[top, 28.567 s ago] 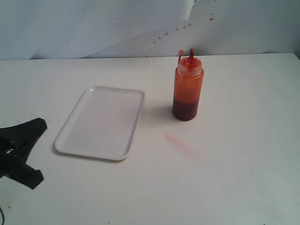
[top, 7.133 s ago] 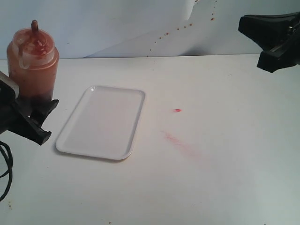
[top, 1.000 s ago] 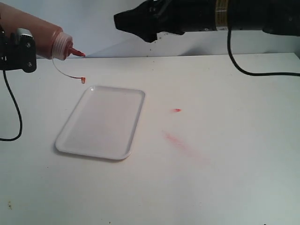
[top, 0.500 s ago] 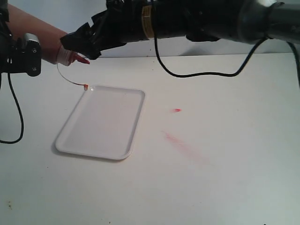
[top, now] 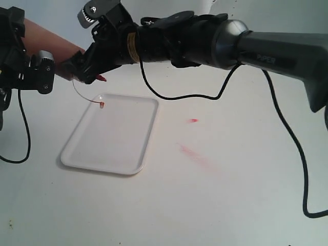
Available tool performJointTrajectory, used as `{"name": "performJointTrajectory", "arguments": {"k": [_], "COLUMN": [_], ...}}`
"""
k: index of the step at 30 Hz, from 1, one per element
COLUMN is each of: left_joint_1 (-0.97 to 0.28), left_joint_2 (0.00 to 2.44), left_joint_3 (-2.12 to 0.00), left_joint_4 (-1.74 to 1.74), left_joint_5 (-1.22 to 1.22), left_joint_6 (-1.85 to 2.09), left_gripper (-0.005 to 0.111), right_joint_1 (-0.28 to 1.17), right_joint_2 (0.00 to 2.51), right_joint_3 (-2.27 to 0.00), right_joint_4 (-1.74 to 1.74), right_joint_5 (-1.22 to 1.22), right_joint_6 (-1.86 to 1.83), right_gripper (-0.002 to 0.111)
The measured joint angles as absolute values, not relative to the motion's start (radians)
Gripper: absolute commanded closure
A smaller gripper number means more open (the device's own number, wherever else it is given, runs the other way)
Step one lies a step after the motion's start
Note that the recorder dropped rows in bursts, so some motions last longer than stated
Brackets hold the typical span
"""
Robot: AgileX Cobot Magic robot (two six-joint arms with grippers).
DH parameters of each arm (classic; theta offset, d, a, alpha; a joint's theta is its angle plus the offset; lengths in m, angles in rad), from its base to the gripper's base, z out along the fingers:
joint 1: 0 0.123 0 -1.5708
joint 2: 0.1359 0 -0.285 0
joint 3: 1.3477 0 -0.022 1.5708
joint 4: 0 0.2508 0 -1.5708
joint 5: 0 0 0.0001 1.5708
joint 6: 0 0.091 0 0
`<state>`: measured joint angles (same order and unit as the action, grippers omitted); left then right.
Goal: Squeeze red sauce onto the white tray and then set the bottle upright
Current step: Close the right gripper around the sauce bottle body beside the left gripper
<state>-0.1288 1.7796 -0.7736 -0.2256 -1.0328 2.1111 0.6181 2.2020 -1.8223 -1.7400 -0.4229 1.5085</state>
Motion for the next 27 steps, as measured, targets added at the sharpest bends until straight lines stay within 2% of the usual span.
{"name": "performJointTrajectory", "arguments": {"k": [11,27], "left_joint_1": [-0.129,-0.122], "left_joint_2": [1.78,1.78], "left_joint_3": [-0.774,-0.774], "left_joint_4": [-0.219,-0.236], "left_joint_5": [-1.041,-1.054], "left_joint_6": [2.111,2.111], "left_gripper": [0.107,0.107], "right_joint_1": [0.625,0.674], "right_joint_2": [2.221,2.316], "right_joint_3": [-1.83,-2.019], "right_joint_4": [-1.729,-1.745], "right_joint_5": [-0.397,-0.354], "right_joint_6": [1.402,1.464], "right_gripper": [0.018,0.018]}}
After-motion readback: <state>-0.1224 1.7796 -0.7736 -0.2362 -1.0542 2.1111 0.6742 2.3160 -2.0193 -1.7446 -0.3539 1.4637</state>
